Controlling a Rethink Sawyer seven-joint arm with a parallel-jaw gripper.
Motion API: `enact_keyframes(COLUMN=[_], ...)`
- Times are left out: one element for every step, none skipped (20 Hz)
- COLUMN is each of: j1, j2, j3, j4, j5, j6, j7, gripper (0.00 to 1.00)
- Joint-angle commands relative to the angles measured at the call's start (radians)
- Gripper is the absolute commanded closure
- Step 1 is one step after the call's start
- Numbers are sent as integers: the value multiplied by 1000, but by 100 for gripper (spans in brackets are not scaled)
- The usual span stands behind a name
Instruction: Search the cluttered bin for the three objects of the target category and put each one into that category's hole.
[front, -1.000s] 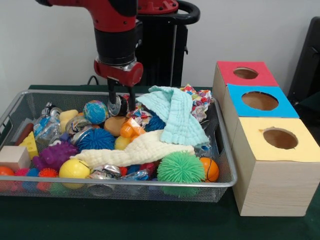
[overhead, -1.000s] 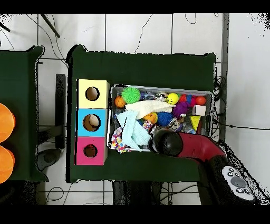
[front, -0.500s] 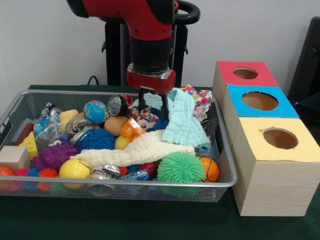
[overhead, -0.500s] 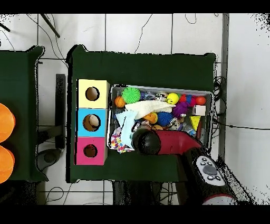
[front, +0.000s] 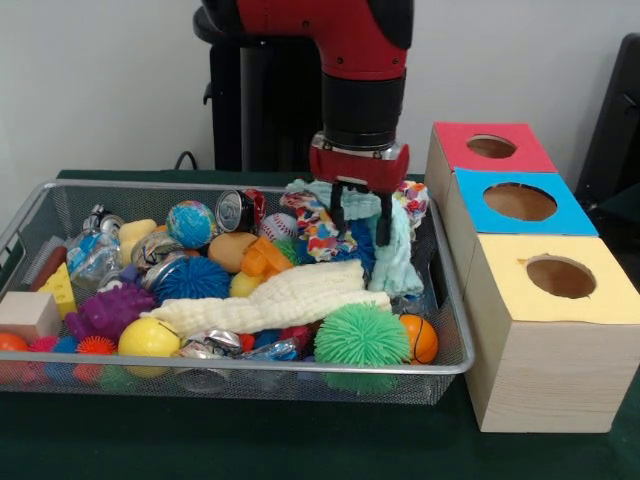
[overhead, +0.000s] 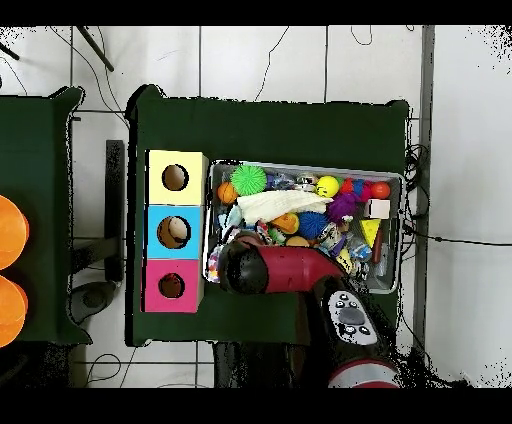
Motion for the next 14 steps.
enact_keyframes(j1=[33,36,42,45,49,52,53,54,57,58,66,66,65,62], j2=[88,95,102,104,107,109,110,112,110,110,114,117,120,126], j3=[-37,-39,-42,-43,-45,-46,-48,-50,-52,-52,-56,-56,-56,-54], j4=[33,30,27,28,29,32,31,30,34,37,43,44,45,43], j5=[107,117,125,133,141,150,155,160,166,171,177,181,185,186], j6=[-133,-141,-146,-150,-154,-161,-162,-163,-166,-168,-179,-184,-190,-196], j7=[255,247,244,240,236,230,227,224,222,220,222,219,215,211], gripper=[0,0,0,0,0,0,0,0,0,0,0,0,0,0])
